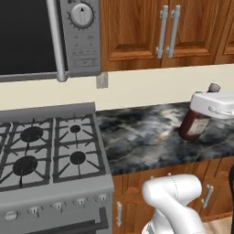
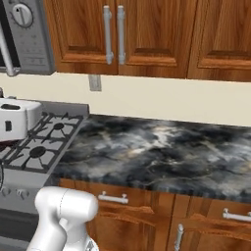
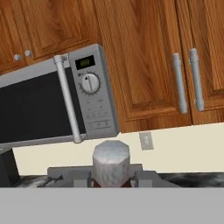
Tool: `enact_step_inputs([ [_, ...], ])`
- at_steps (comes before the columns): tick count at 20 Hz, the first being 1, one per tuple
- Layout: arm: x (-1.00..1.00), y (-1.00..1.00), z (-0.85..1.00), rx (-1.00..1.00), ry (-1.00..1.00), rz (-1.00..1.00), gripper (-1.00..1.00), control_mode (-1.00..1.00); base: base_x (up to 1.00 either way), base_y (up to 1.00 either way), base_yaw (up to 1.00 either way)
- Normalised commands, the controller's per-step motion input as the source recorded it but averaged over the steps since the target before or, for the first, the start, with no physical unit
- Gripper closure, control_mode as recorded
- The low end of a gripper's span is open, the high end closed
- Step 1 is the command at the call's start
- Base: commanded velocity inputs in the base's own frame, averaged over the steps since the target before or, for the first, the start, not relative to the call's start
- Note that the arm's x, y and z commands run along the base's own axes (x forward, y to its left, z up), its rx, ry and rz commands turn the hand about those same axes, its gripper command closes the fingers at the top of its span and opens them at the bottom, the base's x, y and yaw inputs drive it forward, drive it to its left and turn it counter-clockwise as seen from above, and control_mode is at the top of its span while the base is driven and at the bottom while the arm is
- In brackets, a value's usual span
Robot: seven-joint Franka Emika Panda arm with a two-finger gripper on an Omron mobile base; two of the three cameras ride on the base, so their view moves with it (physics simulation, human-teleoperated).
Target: Collect the turmeric, ketchup, and shaker from the cabinet and place them next to the stove.
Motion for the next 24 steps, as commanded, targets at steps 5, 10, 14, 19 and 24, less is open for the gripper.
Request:
enact_step_inputs([
  [5,0.00,0.00,0.00,0.00,0.00,0.00,1.00,1.00,0.49,0.35,-0.28],
  [10,0.00,0.00,0.00,0.00,0.00,0.00,1.00,1.00,0.46,0.41,-0.26],
  [14,0.00,0.00,0.00,0.00,0.00,0.00,1.00,1.00,0.40,0.39,-0.21],
  [19,0.00,0.00,0.00,0.00,0.00,0.00,1.00,1.00,0.15,0.12,-0.02],
  [24,0.00,0.00,0.00,0.00,0.00,0.00,1.00,1.00,0.19,0.06,0.00],
])
